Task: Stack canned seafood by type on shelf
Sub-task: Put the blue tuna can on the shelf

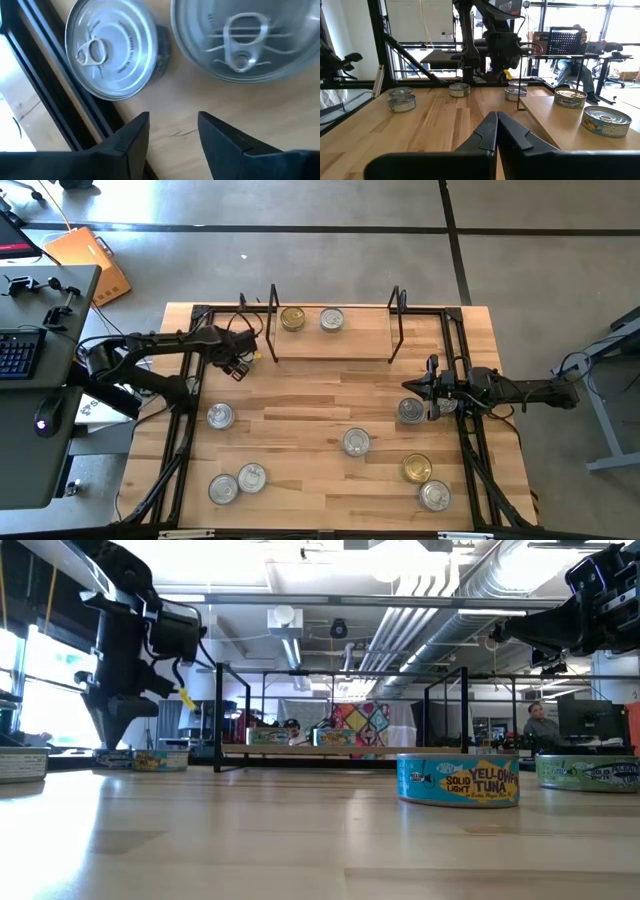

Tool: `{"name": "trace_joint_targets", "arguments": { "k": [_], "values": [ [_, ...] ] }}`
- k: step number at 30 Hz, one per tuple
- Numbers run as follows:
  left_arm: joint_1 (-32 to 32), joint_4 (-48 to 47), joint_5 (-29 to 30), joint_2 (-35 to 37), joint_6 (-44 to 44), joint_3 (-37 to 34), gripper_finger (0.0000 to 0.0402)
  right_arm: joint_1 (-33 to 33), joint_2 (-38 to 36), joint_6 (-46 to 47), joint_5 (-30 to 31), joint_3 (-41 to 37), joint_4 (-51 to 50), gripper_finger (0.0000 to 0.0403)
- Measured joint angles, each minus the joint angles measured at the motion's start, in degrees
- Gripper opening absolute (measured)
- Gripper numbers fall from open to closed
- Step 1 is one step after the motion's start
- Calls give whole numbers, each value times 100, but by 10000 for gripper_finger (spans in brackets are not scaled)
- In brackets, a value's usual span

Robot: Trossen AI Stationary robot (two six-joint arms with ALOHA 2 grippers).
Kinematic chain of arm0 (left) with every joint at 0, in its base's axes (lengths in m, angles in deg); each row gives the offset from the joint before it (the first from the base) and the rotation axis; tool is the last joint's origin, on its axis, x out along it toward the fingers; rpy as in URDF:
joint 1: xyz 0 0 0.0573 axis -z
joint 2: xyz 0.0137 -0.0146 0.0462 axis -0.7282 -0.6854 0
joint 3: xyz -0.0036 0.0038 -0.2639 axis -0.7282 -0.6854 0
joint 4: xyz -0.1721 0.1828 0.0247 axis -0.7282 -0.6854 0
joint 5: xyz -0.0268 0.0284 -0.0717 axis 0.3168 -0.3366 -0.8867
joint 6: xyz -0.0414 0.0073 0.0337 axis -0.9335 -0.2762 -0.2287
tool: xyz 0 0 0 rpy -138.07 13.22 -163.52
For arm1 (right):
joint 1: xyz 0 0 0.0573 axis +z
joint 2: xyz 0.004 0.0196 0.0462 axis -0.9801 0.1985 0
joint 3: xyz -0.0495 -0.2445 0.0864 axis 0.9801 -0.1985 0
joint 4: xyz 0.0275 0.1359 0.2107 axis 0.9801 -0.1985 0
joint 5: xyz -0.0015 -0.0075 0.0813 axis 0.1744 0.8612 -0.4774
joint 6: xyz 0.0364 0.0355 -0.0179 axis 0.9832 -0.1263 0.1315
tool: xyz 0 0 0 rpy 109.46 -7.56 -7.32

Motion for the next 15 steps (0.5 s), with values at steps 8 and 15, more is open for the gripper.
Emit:
{"name": "trace_joint_targets", "arguments": {
  "k": [8, 15],
  "values": [
    [-414, 28, -251, -108, 169, 43, 163, -2, 0, 0, 1, 2, -2, 0],
    [-389, 39, -357, -108, 534, 426, 163, 0, 0, 0, 1, 2, -2, 0]
  ]
}}
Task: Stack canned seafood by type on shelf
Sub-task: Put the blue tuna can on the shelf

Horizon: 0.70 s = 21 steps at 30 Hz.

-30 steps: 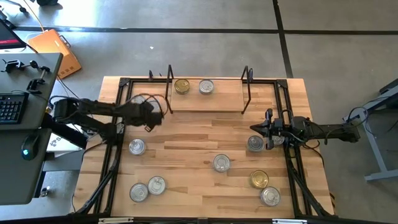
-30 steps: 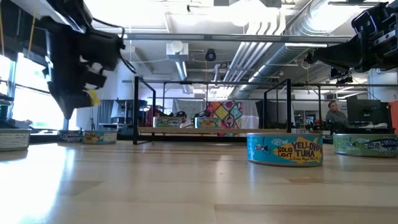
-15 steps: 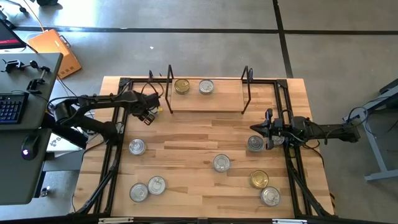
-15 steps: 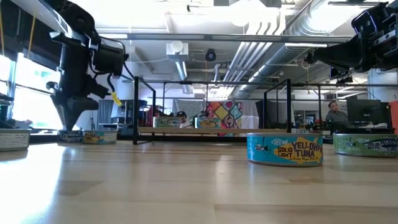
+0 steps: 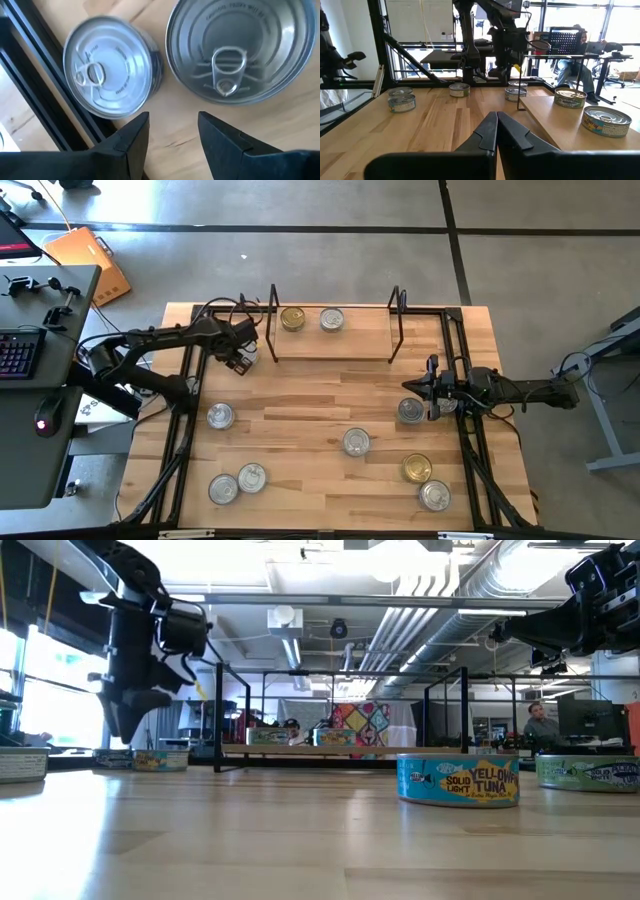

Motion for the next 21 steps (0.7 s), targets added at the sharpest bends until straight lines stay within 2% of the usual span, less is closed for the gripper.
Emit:
{"name": "trace_joint_targets", "arguments": {
  "k": [9, 21],
  "values": [
    [-364, 111, 43, 0, 208, 22, 163, -1, 0, 0, 0, 0, 2, 0],
    [-646, 750, 54, 0, 1614, 20, 163, -2, 0, 0, 0, 0, 2, 0]
  ]
}}
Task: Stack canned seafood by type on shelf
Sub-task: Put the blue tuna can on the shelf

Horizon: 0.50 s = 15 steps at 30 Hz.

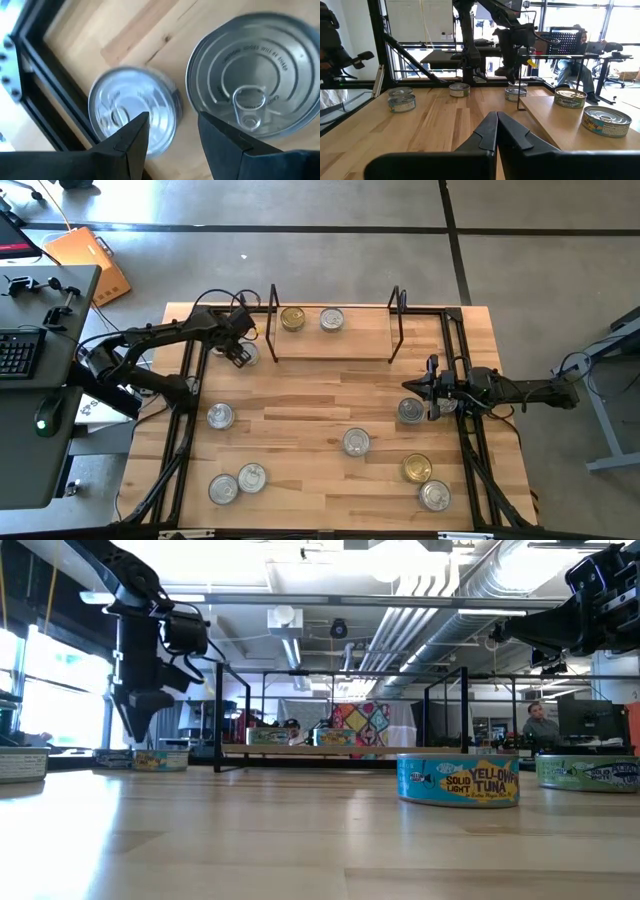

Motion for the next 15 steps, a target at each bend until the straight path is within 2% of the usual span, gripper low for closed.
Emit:
{"name": "trace_joint_targets", "arguments": {
  "k": [9, 15],
  "values": [
    [-71, 15, -70, 0, 253, -48, 159, 2, 0, 0, -2, 0, 0, 0],
    [-290, 52, -236, -215, 301, -101, 128, 0, 0, 0, 0, 0, 0, 0]
  ]
}}
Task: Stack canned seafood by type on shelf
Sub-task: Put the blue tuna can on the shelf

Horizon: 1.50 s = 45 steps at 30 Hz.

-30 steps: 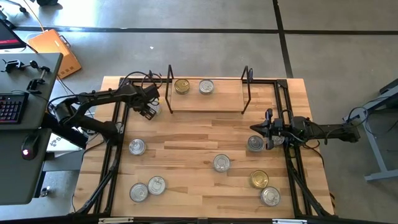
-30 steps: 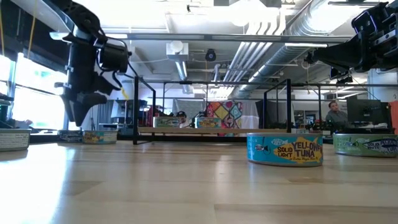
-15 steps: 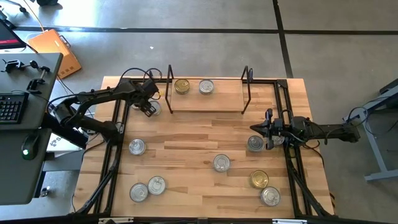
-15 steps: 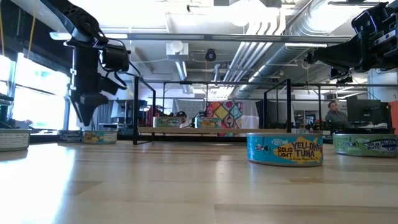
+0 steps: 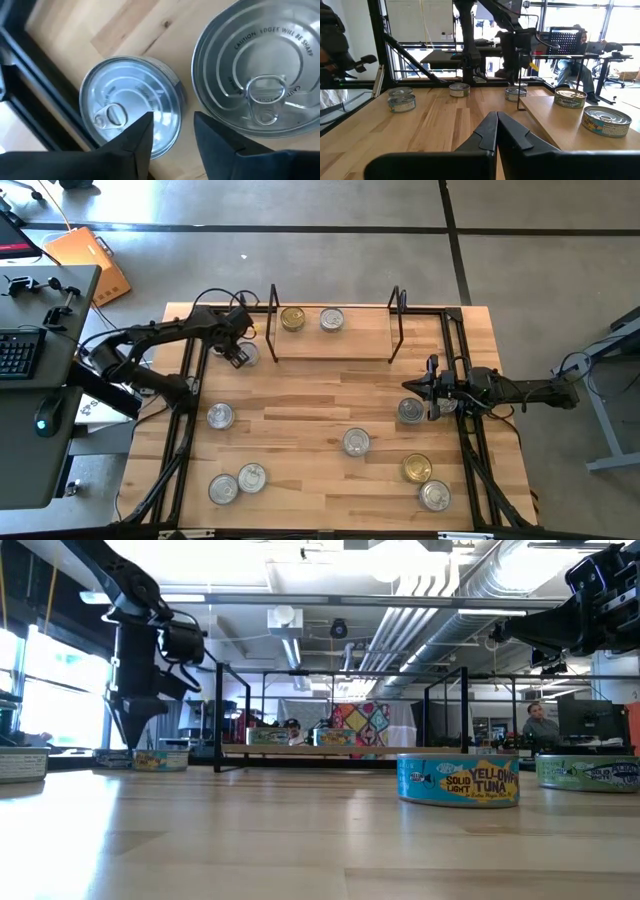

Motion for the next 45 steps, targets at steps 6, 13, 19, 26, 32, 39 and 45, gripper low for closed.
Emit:
{"name": "trace_joint_targets", "arguments": {
  "k": [6, 13, 19, 26, 32, 39, 45],
  "values": [
    [-93, 77, 13, -473, 21, 28, 82, 0, 0, 0, -2, 0, -2, 0],
    [-75, 15, 244, -733, 6, 39, 12, 0, 0, 0, 0, 0, -1, 0],
    [121, -42, 198, -549, -53, 13, 2, 0, 0, 0, 0, 0, -2, 0],
    [577, -786, -99, -203, -604, 205, 0, 0, 0, 0, -2, -2, 0, 0],
    [929, -1121, -79, 31, -1053, 327, 1, 2, 0, 0, -2, -1, 0, 0],
    [1470, -1488, -593, 73, -1482, 341, 0, 0, 0, 0, 0, 0, 0, 0],
    [2247, -1467, -1231, 77, -1732, 348, 0, 1, 0, 0, -2, -1, 0, 0]
  ]
}}
